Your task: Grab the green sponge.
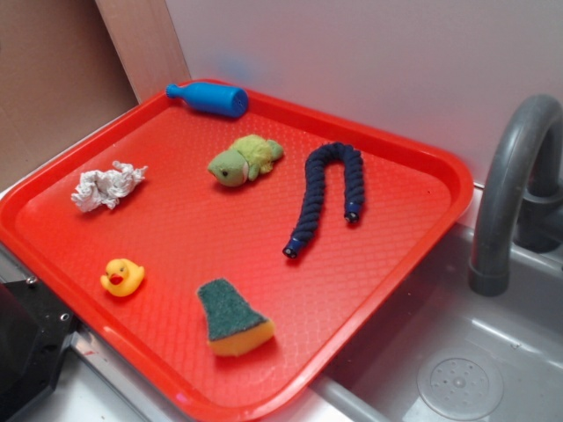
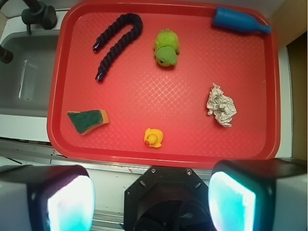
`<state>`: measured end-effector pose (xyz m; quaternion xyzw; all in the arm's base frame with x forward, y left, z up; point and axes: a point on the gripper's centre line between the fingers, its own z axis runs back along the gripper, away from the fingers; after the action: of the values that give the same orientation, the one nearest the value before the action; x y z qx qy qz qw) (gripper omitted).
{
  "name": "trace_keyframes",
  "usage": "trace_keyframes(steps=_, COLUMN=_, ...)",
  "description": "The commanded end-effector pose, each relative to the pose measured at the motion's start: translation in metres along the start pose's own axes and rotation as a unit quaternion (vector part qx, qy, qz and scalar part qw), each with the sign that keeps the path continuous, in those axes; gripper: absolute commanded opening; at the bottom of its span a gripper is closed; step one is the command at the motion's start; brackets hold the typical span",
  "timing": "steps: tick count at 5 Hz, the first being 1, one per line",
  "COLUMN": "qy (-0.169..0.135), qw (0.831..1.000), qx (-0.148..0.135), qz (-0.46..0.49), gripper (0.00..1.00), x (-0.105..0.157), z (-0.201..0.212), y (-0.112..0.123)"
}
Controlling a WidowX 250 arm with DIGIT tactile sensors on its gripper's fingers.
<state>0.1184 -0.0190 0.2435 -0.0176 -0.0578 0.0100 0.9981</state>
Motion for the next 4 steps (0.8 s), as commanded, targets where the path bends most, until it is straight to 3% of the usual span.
trace_keyframes(steps=1, qy=0.000, qw=1.000, qx=0.000, qz=0.000, gripper=1.00, x=0.000, z=0.000, y=0.000)
trace_keyframes(steps=2, qy=-0.014, qw=0.990, qx=0.051, qz=-0.131, gripper=1.00, x=0.021, z=-0.008, y=-0.024)
trace_keyframes(steps=3, qy=0.044, qw=0.960, qx=0.085, qz=-0.263, gripper=1.00, x=0.037, z=-0.024, y=-0.052)
trace_keyframes(steps=4, qy=0.049, qw=0.917, qx=0.096, qz=-0.383, gripper=1.00, x=0.032, z=-0.043, y=-0.074)
